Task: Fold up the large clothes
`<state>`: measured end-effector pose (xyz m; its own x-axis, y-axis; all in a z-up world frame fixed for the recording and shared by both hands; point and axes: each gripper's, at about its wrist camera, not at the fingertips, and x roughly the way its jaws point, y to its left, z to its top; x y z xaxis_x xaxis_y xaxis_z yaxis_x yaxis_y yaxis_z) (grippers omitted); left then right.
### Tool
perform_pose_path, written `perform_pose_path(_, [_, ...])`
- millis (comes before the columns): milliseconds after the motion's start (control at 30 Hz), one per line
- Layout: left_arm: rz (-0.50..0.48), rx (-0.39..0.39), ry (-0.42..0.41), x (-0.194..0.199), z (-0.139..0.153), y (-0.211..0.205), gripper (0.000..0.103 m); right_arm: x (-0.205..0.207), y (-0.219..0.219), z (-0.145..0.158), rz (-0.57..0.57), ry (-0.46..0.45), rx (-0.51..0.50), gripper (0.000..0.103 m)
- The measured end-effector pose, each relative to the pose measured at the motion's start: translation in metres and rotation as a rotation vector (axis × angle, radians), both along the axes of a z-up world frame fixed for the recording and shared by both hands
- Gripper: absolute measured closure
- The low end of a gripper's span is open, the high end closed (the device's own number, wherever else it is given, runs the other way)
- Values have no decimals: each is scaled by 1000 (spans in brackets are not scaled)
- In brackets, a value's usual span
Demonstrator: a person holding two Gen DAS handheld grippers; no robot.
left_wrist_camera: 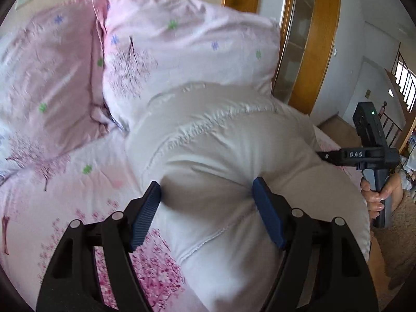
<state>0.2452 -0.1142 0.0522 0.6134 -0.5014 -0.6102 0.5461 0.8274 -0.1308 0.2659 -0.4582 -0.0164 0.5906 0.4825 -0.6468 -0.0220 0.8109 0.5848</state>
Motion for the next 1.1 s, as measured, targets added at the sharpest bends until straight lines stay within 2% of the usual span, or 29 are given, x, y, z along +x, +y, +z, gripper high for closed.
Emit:
perform_pose_path(100, [5, 61, -29, -6, -3, -7, 29, -8, -3, 10, -36, -15, -19, 72])
perform_pose_path(167, [9, 82, -37, -6, -4, -8, 29, -24, -5, 28, -87, -77, -64, 72])
perform_pose_path(267, [8, 67, -24, -3, -6, -5, 29, -51, -4, 54, -131, -199, -125, 72])
perform_pose_path(367, [11, 54, -18, -4, -7, -3, 29, -67, 17, 65, -76, -252, -182, 75])
perform_pose_path(533, [14, 58, -24, -5, -6, -3, 29, -69, 42, 47, -5, -200, -227, 78])
perform_pose_path(700, [15, 52, -32, -7, -6, -2, 29, -64, 51, 27, -10, -142, -269, 78])
perform_pose_path(1100, [10, 36, -48, -9, -10, -8, 29, -58, 41, -14, -18, -122, -124, 79])
